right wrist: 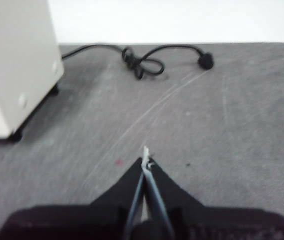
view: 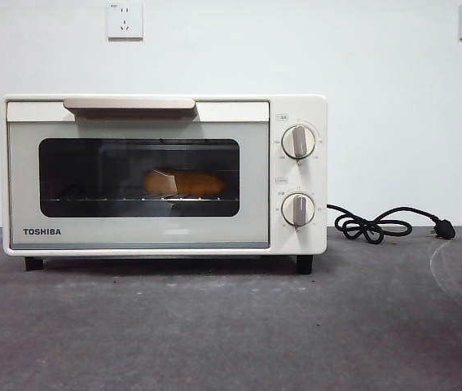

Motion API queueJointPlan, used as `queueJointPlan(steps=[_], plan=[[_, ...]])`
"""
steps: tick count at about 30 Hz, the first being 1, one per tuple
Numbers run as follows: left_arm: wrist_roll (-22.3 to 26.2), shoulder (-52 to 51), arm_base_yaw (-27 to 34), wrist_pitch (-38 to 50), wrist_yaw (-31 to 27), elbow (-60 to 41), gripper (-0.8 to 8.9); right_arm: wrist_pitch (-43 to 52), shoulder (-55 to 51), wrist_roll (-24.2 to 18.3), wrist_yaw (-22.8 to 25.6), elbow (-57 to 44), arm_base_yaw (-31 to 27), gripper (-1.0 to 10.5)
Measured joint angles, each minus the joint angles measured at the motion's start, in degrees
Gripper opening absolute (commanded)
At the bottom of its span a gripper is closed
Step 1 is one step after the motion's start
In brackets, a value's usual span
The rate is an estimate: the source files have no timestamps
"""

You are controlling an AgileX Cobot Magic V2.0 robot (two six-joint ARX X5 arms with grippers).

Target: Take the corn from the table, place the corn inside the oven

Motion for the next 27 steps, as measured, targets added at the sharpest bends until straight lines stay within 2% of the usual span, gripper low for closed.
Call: queueJointPlan(steps=[7,27], plan=[[0.0,0.2,0.0,0.0,0.0,0.0,-0.04,-0.1,-0.3,2.1,0.6,0.0,0.0,0.0],[0.0,0.2,0.0,0.0,0.0,0.0,-0.04,-0.1,-0.3,2.3,0.7,0.0,0.0,0.0]])
